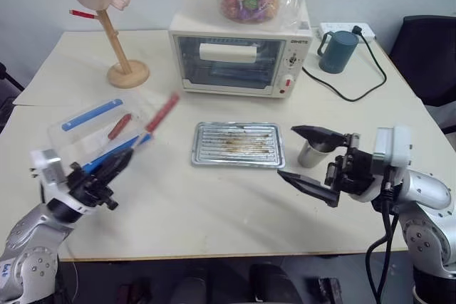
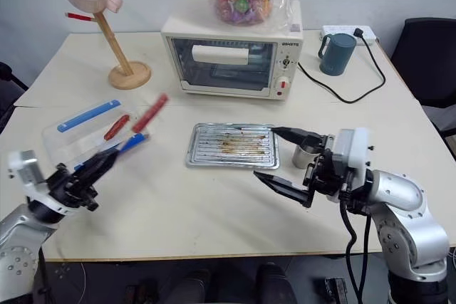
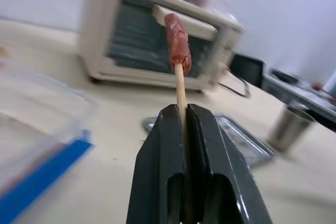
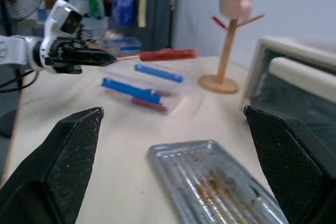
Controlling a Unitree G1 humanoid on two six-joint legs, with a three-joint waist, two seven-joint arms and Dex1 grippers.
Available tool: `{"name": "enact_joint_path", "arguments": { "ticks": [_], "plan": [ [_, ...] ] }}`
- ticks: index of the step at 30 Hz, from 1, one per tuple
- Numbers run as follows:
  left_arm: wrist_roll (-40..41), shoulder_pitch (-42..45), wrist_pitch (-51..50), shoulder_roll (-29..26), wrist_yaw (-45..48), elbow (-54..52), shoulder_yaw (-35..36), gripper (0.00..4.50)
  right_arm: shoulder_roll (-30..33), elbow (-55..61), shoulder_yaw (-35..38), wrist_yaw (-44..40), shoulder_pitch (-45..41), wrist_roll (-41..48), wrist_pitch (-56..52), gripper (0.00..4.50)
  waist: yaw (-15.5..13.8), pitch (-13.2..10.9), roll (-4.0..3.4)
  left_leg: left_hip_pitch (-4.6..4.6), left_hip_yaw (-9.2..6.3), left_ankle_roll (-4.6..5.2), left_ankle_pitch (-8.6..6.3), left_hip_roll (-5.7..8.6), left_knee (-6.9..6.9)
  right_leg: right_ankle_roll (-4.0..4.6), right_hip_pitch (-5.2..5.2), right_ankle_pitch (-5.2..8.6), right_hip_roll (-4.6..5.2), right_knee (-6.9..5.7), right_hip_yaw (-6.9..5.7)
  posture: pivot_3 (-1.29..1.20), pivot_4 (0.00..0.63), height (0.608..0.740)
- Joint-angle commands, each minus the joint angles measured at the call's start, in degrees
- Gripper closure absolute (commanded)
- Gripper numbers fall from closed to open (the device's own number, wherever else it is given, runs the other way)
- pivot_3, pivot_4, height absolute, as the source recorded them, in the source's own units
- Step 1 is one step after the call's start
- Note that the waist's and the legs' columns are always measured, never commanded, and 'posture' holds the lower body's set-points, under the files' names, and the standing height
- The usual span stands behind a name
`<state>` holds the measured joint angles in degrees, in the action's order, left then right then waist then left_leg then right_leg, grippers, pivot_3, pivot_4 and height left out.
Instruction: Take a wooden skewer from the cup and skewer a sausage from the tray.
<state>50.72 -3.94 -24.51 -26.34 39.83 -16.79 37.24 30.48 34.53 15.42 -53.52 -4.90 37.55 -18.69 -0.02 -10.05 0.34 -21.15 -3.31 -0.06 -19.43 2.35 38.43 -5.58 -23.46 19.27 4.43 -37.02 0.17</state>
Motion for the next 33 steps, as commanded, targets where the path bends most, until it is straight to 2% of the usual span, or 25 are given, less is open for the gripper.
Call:
{"name": "enact_joint_path", "arguments": {
  "ticks": [1,3,7,12,16,22,23,29,33],
  "plan": [
    [0.8,0.6,1.8,-2.8,0.9,3.5,3.4,4.50,-0.1,1.9,0.0,1.4,2.6,-3.0,5.0,0.02,0.0,0.0,0.00,-0.01,0.00,0.00,0.00,0.03,0.00,0.00,0.00,0.00,0.01,0.00,0.01,0.00,0.150,0.740],
    [-1.5,1.9,2.4,-7.2,5.1,7.8,2.0,4.50,-0.1,1.0,-0.4,1.3,3.4,-3.6,6.3,0.02,0.0,0.0,0.01,0.02,0.00,0.00,0.00,0.01,-0.01,0.00,0.00,0.00,-0.01,-0.01,0.00,0.00,0.150,0.740],
    [-6.1,11.2,4.2,-18.7,14.7,23.8,-1.3,4.50,1.3,-1.5,-0.6,-1.1,5.1,-5.5,10.3,0.02,-0.2,0.0,0.10,0.02,-0.04,-0.01,0.03,0.02,-0.02,0.01,0.00,0.00,-0.04,-0.05,-0.06,0.00,0.150,0.740],
    [-14.0,20.0,11.3,-27.2,26.4,44.4,-6.8,4.50,2.3,-2.0,-0.4,-1.9,7.2,-6.2,13.0,0.02,0.5,0.0,0.09,0.05,0.02,0.03,0.02,0.10,-0.25,0.01,-0.04,0.00,0.01,0.05,0.00,0.00,0.150,0.740],
    [-18.1,25.7,15.3,-30.3,31.2,55.8,-9.4,4.50,3.4,-2.5,0.3,-1.6,7.7,-6.1,13.7,0.02,0.8,0.0,0.12,0.02,0.01,0.03,0.03,0.07,-0.32,0.01,-0.12,0.00,-0.03,-0.08,-0.01,0.00,0.150,0.740],
    [-22.6,30.7,19.6,-31.5,34.3,65.8,-12.1,4.50,4.2,-3.0,0.5,-1.1,7.8,-6.2,14.3,0.02,0.8,0.1,0.15,0.01,0.01,0.03,0.03,0.08,-0.22,0.01,-0.12,0.00,-0.01,-0.12,0.02,0.00,0.150,0.740],
    [-23.2,31.0,19.8,-31.7,34.9,66.9,-12.4,3.93,4.3,-3.0,0.4,-1.0,7.7,-6.1,14.3,0.00,0.8,0.1,0.15,0.01,0.01,0.03,0.03,0.09,-0.22,0.01,-0.13,0.00,-0.01,-0.25,0.02,0.00,0.150,0.740],
    [-24.0,31.1,22.3,-32.5,35.9,67.8,-11.4,2.52,5.3,-3.8,0.0,-1.6,7.4,-5.8,14.2,0.00,0.8,0.1,0.19,0.00,0.02,0.03,0.02,0.08,-0.19,0.01,-0.17,0.00,0.00,-0.37,0.02,0.00,0.150,0.740],
    [-23.1,30.1,24.5,-32.0,37.1,61.2,-11.1,1.52,6.1,-4.9,-0.2,-2.7,7.3,-5.5,14.3,0.00,0.6,0.1,0.21,-0.01,0.02,0.04,0.02,0.08,-0.16,0.01,-0.16,0.00,0.01,-0.37,0.02,0.00,0.150,0.740]
  ]
}}
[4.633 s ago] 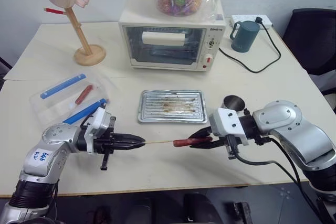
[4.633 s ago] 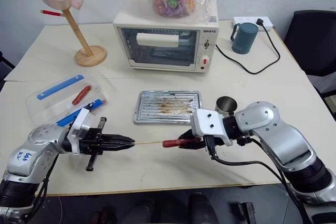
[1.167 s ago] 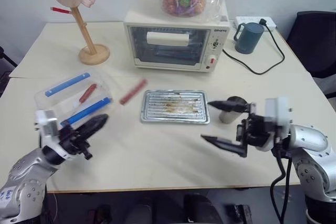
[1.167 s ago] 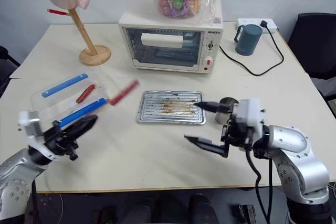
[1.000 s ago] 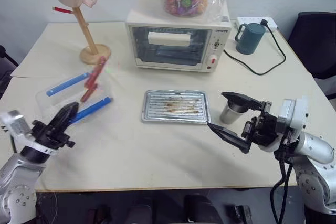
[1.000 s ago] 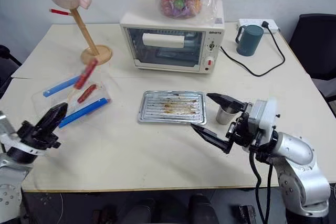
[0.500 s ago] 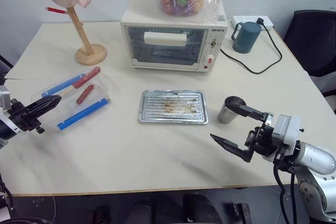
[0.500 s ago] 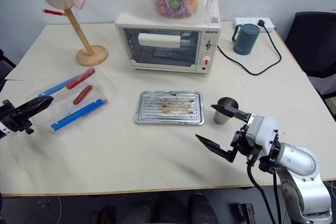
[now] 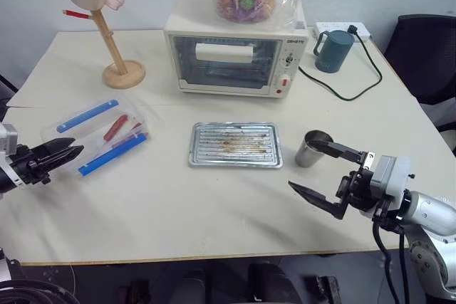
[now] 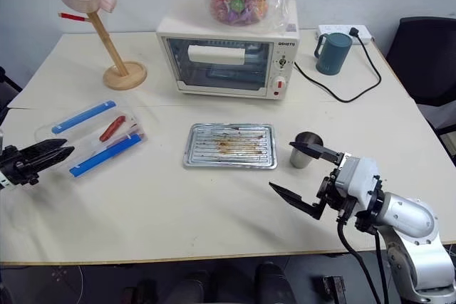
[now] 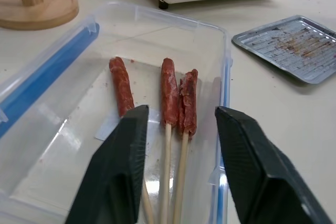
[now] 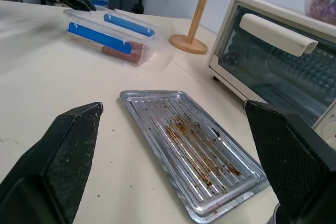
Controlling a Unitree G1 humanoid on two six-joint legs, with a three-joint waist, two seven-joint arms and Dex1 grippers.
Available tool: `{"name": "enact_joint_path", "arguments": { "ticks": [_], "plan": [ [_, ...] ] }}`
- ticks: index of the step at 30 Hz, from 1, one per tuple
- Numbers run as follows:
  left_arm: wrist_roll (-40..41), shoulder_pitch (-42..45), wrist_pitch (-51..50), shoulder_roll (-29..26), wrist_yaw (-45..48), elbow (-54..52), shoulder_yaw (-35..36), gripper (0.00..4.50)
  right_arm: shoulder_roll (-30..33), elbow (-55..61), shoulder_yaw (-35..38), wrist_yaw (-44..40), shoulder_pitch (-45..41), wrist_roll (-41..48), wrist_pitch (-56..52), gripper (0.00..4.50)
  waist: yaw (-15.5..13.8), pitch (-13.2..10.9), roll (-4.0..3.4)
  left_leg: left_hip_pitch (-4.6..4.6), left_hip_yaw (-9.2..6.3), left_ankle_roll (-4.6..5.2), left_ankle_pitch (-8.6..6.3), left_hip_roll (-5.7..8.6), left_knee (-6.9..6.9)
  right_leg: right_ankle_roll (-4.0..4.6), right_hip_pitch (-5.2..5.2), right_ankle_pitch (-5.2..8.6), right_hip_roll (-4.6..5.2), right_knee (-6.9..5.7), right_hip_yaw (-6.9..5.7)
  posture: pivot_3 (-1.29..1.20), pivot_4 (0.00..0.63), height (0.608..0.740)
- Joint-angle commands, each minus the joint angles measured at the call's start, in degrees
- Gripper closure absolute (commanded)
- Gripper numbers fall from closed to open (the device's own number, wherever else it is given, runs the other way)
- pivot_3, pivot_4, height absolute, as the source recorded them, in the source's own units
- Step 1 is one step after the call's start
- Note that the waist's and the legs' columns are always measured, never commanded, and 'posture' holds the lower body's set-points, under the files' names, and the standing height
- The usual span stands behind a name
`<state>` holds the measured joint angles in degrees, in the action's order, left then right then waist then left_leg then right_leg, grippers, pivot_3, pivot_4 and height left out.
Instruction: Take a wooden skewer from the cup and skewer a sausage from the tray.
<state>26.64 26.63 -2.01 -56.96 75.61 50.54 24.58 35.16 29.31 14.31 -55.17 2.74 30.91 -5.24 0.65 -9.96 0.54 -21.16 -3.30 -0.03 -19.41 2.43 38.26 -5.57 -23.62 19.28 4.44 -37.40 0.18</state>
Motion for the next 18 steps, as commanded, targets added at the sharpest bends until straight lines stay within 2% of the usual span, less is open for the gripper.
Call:
{"name": "enact_joint_path", "arguments": {
  "ticks": [1,9,11,13,18],
  "plan": [
    [1.2,-1.4,2.1,-0.8,1.6,-9.5,1.4,1.52,1.8,-0.1,0.8,-1.8,-0.2,1.1,1.0,0.00,-0.2,0.0,0.00,-0.01,0.00,0.00,0.00,0.00,0.01,0.00,0.00,0.00,0.00,0.00,0.00,0.00,0.150,0.740],
    [1.1,-16.1,-1.0,4.9,-3.0,-41.5,-1.7,1.52,6.6,-3.0,1.0,-9.7,2.9,0.9,2.8,0.00,-0.5,0.0,-0.02,-0.01,0.00,0.04,-0.02,-0.05,0.01,0.00,0.05,0.00,0.02,0.07,0.07,0.00,0.150,0.740],
    [0.5,-22.7,-1.0,5.9,-3.2,-50.2,-2.8,1.52,6.5,-3.9,1.2,-10.7,3.8,0.7,3.9,0.00,-0.2,0.0,-0.01,0.00,0.00,0.03,-0.02,-0.07,0.01,0.00,0.04,0.00,-0.02,0.07,0.08,0.00,0.150,0.740],
    [0.2,-26.8,-0.6,6.5,-3.8,-55.1,-3.2,1.52,6.1,-4.6,1.2,-10.9,4.2,0.8,4.5,0.00,-0.1,0.0,-0.01,0.07,0.03,0.03,-0.02,-0.08,-0.01,0.00,0.07,0.00,-0.02,0.07,0.12,0.00,0.150,0.740],
    [0.3,-38.4,-3.6,14.1,-12.4,-65.3,-3.8,1.52,3.3,-9.9,-1.4,-10.7,5.2,-2.2,9.1,0.00,-0.5,0.0,-0.05,0.16,0.04,0.04,-0.03,-0.09,-0.03,0.00,0.20,0.00,-0.01,0.39,0.13,0.00,0.150,0.740]
  ]
}}
